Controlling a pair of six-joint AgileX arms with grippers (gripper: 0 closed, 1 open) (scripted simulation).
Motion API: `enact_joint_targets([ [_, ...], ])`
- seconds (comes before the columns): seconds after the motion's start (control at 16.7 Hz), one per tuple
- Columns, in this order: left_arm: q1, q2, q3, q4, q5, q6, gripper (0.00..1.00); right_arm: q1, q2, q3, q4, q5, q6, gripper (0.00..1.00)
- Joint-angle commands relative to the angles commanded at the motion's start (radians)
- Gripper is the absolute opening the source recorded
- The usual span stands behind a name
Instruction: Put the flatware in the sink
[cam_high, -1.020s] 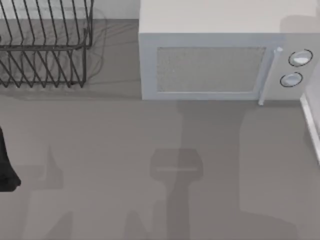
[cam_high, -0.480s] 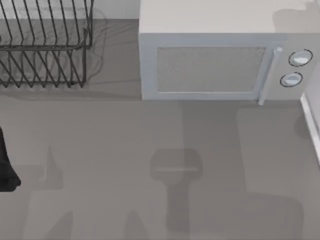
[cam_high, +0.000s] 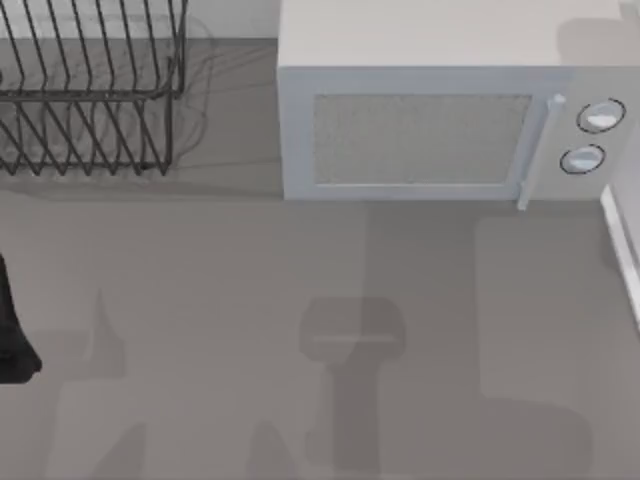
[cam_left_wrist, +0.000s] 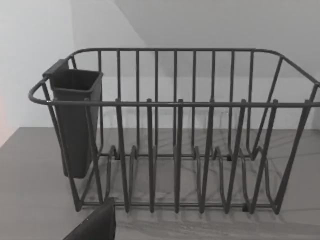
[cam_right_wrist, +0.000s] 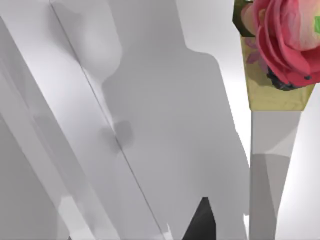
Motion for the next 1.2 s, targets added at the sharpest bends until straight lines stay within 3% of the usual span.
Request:
enact_joint_targets([
  [0.3, 0.000, 0.000, 0.000, 0.000, 0.000, 0.000, 1.00, 0.001, -0.058, -0.231, 0.149, -0.002, 0.003, 0.00],
  [0.6, 0.000, 0.000, 0.000, 0.000, 0.000, 0.000, 1.00, 0.001, -0.066, -0.253, 0.168, -0.001, 0.004, 0.00],
  [1.2, 0.000, 0.000, 0.000, 0.000, 0.000, 0.000, 1.00, 0.001, -0.066, -0.253, 0.168, -0.001, 0.004, 0.75],
])
